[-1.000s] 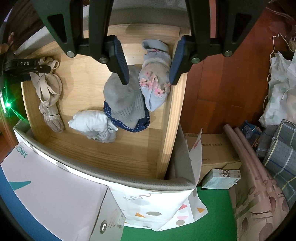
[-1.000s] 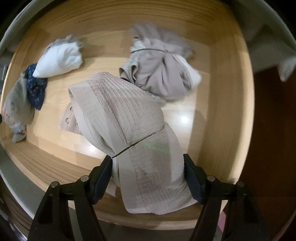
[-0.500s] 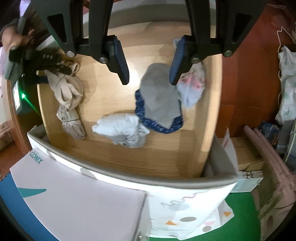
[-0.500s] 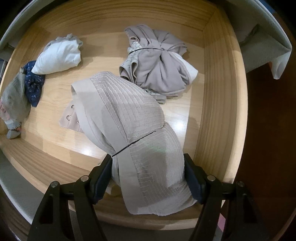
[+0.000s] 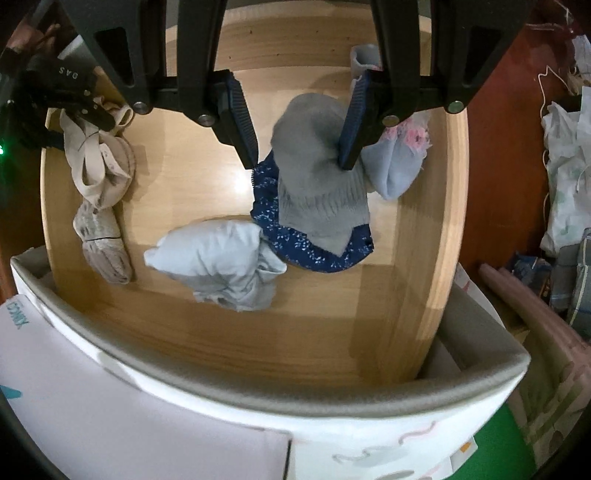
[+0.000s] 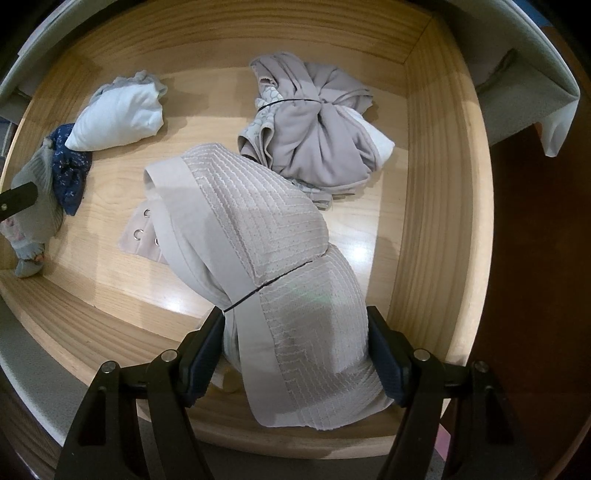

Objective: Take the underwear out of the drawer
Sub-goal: 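Grasp the grey sock with the left tool while the right tool holds the beige bra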

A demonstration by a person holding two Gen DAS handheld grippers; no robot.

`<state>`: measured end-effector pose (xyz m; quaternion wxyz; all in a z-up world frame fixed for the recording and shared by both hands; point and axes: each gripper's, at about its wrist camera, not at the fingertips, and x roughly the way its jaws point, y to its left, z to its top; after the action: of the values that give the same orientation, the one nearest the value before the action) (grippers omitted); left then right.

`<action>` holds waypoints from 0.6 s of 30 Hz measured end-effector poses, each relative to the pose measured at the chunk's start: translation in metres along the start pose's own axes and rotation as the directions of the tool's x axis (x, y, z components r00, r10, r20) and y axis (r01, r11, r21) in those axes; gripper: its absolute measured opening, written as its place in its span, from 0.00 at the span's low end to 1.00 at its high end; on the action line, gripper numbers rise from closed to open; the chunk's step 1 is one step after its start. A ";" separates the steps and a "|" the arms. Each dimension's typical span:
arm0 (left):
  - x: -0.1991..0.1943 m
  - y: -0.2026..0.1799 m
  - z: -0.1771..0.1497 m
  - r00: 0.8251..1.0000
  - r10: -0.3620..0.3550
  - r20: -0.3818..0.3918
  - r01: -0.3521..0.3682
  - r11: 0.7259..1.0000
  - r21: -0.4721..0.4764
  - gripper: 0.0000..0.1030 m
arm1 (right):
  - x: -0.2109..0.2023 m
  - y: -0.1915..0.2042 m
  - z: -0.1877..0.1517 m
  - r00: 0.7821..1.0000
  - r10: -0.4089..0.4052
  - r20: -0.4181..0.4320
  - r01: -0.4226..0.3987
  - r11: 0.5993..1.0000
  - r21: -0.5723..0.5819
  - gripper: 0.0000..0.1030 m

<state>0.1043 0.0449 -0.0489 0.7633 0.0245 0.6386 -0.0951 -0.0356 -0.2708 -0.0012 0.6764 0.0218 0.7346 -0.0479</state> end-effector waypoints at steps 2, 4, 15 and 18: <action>0.002 0.001 0.001 1.000 0.006 0.007 -0.006 1.000 -0.007 0.45 | 0.000 -0.001 0.000 1.000 0.001 0.002 -0.001 1.000 0.002 0.68; 0.004 0.002 0.002 1.000 0.017 0.015 -0.016 1.000 -0.015 0.45 | 0.000 -0.002 0.000 1.000 0.003 0.005 -0.003 1.000 0.002 0.68; 0.008 0.001 0.003 0.999 0.041 0.028 -0.041 0.999 -0.001 0.21 | -0.001 -0.002 -0.001 1.000 0.003 0.005 -0.003 1.000 0.003 0.68; -0.001 0.004 0.000 0.999 0.024 0.031 -0.023 1.000 -0.003 0.19 | -0.001 -0.002 -0.001 1.000 0.003 0.005 -0.003 1.000 0.003 0.68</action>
<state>0.1048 0.0489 -0.0486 0.7741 0.0295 0.6266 -0.0855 -0.0362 -0.2724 -0.0002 0.6783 0.0237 0.7328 -0.0481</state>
